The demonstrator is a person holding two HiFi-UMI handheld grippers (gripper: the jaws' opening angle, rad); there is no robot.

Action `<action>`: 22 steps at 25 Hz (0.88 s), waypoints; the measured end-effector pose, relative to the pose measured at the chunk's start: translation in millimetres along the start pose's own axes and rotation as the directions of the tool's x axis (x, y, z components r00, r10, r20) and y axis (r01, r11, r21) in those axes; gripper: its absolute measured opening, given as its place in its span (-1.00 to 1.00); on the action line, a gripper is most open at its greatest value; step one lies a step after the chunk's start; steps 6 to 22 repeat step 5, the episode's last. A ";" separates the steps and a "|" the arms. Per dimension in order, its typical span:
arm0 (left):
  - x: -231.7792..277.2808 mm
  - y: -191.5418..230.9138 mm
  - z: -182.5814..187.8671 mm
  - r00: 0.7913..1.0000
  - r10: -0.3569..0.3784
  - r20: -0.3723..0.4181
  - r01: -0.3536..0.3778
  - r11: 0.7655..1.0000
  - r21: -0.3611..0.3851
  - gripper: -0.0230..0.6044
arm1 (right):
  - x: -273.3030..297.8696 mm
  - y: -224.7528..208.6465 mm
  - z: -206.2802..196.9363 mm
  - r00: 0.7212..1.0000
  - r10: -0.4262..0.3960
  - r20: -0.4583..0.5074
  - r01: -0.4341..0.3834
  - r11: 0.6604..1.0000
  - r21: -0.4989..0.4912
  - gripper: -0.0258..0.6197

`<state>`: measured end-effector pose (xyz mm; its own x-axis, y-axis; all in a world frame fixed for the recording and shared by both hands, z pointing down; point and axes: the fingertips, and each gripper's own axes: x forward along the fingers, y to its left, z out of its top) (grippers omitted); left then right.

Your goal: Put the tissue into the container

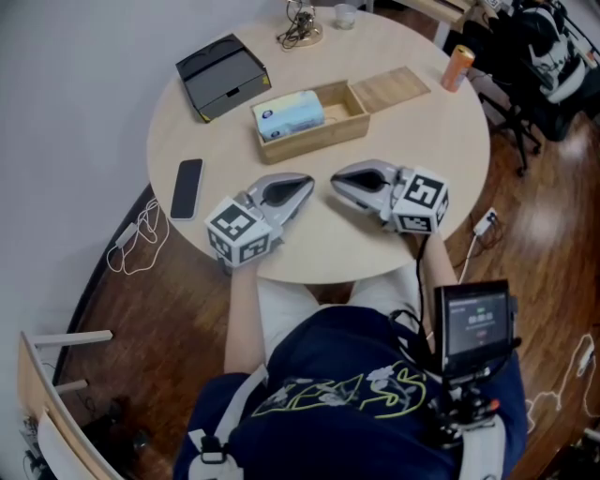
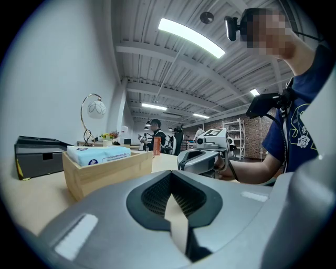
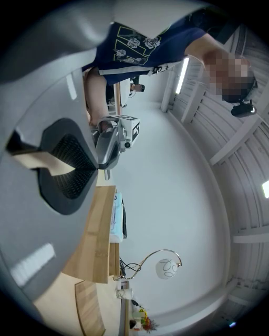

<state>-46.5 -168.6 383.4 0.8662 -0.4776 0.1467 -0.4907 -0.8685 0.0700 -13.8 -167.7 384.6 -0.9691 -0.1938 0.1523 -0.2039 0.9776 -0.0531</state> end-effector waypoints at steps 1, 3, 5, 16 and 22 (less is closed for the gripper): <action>0.0 0.0 0.2 1.000 0.000 0.000 0.000 1.000 0.000 -0.92 | -0.1 -0.6 -1.1 1.000 0.002 0.002 -0.002 1.000 0.000 -0.89; 0.0 0.2 0.1 1.000 -0.001 0.001 0.001 1.000 0.001 -0.92 | -0.6 -1.3 -3.2 1.000 0.003 0.001 -0.003 1.000 0.001 -0.89; 0.2 -0.1 -0.2 1.000 -0.001 0.003 0.001 1.000 0.001 -0.92 | -1.3 -1.2 -4.8 1.000 0.004 -0.004 -0.004 1.000 0.002 -0.89; 0.2 -0.1 -0.2 1.000 -0.001 0.003 0.001 1.000 0.001 -0.92 | -1.3 -1.2 -4.8 1.000 0.004 -0.004 -0.004 1.000 0.002 -0.89; 0.2 -0.1 -0.2 1.000 -0.001 0.003 0.001 1.000 0.001 -0.92 | -1.3 -1.2 -4.8 1.000 0.004 -0.004 -0.004 1.000 0.002 -0.89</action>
